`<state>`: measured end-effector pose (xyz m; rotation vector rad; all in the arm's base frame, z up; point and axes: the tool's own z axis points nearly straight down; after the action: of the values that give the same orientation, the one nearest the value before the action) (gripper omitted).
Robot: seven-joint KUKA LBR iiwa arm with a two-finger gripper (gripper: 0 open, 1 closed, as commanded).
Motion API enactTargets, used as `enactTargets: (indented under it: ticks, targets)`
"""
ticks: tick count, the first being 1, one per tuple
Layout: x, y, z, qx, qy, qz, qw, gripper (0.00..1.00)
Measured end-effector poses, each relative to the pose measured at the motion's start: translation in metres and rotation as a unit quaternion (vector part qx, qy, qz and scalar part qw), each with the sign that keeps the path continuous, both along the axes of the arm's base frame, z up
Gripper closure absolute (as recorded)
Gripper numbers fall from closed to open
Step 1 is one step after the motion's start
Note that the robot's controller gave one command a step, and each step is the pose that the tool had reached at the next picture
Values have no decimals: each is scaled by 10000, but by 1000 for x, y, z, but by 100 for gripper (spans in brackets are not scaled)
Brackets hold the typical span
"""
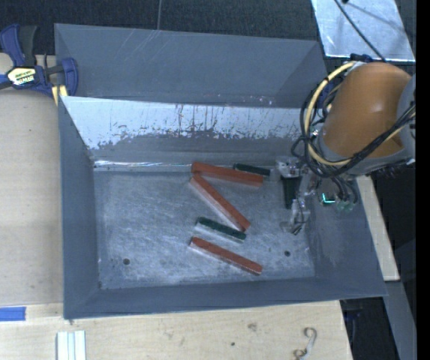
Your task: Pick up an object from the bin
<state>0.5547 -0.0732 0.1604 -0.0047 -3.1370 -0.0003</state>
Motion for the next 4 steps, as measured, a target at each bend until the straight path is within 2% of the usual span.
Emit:
enactTargets:
  ticks: [1, 2, 3, 4]
  targets:
    - [61, 75, -92, 10, -50, -367, 9993, 0]
    - [48, 136, -59, 14, -55, -1699, 9854, 0]
    - [56, 88, -47, -13, -60, -1709, 9853, 0]
    - [64, 108, -91, -9, -24, -2187, 9758, 0]
